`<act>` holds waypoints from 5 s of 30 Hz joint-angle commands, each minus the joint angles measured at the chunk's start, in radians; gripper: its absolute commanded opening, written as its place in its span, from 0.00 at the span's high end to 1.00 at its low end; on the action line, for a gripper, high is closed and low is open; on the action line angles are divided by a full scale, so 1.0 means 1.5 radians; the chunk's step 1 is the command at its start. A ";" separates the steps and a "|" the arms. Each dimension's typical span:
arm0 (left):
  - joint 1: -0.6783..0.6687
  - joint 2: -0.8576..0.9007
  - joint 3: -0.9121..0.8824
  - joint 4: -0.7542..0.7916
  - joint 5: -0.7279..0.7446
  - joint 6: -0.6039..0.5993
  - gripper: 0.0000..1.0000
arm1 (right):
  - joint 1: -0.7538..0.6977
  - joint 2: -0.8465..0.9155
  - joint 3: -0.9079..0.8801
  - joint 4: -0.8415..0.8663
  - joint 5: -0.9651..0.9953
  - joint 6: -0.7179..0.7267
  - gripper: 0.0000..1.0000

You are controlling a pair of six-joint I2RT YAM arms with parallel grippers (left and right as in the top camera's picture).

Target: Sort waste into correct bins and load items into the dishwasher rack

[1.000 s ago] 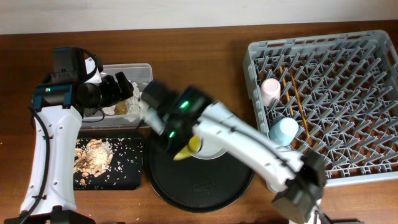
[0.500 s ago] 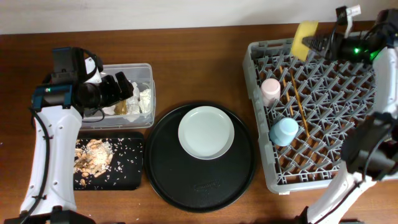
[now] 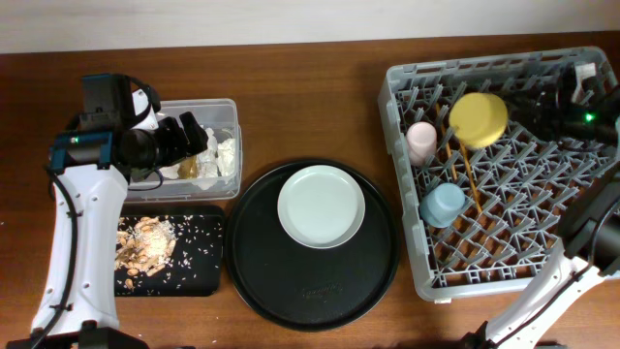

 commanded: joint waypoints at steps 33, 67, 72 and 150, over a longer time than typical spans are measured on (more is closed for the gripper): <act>0.002 -0.005 0.005 0.001 -0.002 -0.004 0.01 | 0.999 -0.230 -0.540 0.457 0.816 0.459 0.96; 0.002 -0.005 0.005 0.001 -0.002 -0.004 0.01 | -0.001 -0.401 -0.333 -0.072 0.135 -0.084 0.01; 0.002 -0.005 0.005 0.001 -0.002 -0.004 0.01 | 0.124 -0.427 0.032 -0.073 0.556 0.249 0.01; -0.005 -0.557 -0.267 0.001 -0.002 -0.004 0.01 | 0.477 -1.547 -1.348 0.793 0.714 0.253 0.01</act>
